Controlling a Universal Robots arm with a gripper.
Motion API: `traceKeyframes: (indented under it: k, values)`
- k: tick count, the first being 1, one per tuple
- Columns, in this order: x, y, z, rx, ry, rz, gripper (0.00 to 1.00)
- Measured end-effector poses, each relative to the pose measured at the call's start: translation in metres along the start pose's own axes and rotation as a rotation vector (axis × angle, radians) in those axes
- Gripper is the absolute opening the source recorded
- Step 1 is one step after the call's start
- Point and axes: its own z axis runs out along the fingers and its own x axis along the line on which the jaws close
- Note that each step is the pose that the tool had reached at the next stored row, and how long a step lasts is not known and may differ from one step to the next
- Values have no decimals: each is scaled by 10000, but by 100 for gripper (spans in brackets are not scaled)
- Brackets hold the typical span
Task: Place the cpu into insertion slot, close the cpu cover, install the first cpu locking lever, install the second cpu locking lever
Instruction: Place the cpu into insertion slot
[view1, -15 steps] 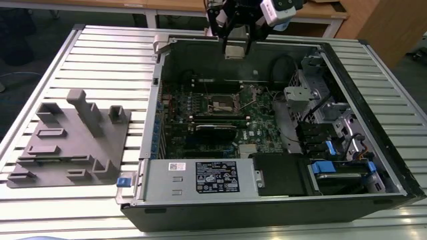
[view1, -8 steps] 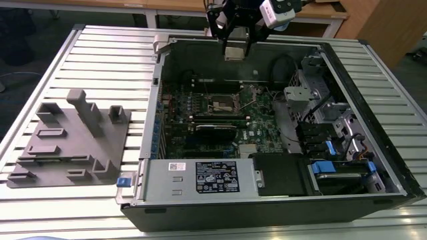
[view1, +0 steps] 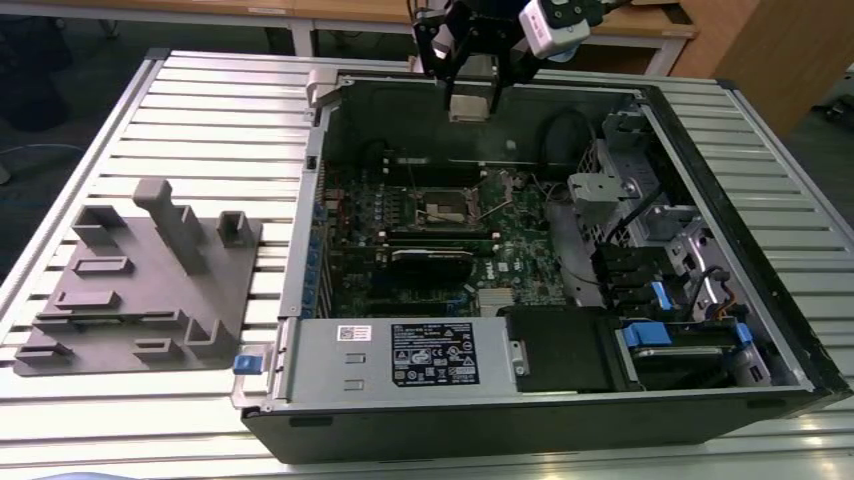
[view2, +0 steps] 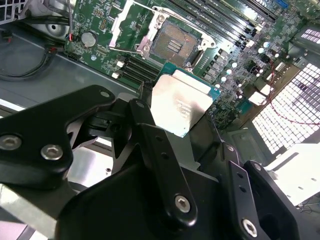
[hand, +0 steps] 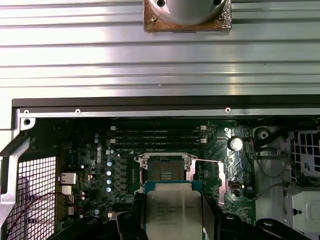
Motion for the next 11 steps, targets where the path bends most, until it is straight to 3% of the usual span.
traceKeyframes:
  k: [11]
  values:
    - [0, -3, 33, -5, 1, 1, 54]
